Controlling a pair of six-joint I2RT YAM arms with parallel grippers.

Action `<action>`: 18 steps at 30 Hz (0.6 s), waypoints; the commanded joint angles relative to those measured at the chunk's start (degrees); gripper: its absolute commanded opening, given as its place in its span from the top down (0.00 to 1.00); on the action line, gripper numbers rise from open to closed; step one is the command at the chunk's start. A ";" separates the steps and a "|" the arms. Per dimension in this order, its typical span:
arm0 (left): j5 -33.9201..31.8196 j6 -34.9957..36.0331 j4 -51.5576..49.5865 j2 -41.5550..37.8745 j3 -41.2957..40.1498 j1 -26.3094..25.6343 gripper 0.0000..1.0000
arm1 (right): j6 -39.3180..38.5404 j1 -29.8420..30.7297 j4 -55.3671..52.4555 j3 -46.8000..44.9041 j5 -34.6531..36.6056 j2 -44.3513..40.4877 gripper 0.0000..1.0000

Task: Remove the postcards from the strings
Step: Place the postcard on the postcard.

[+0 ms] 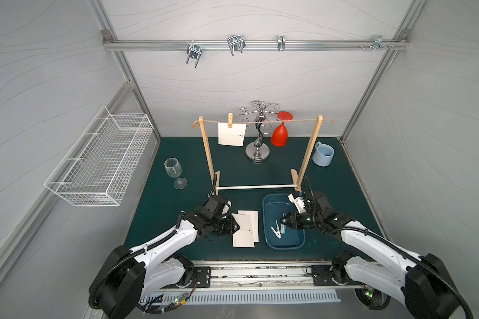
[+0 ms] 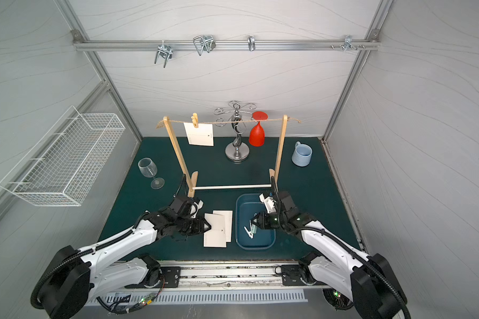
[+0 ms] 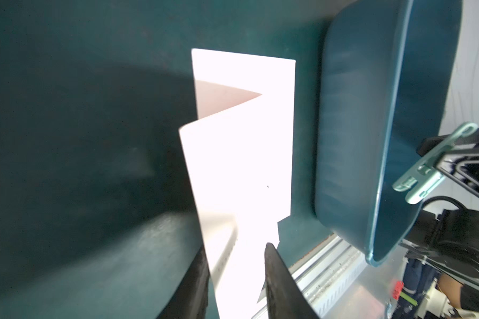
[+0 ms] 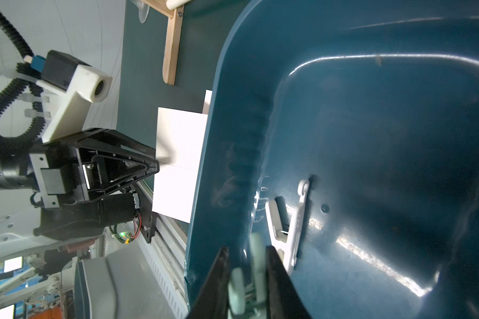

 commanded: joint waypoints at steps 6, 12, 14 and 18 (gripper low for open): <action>-11.51 1.59 -7.98 -4.50 6.51 -0.17 0.65 | -0.02 0.39 -1.11 1.67 3.11 -0.02 0.42; -16.01 3.96 -12.45 -6.41 11.76 -0.15 0.65 | -1.89 0.41 -5.46 5.92 4.61 -2.20 0.38; -18.20 5.41 -13.47 -7.22 14.67 -0.14 0.65 | -3.41 0.40 -7.50 9.24 4.82 -3.56 0.38; -23.55 10.63 -12.66 -8.77 21.04 -0.19 0.65 | -7.52 0.42 -11.78 19.71 3.69 -4.53 0.34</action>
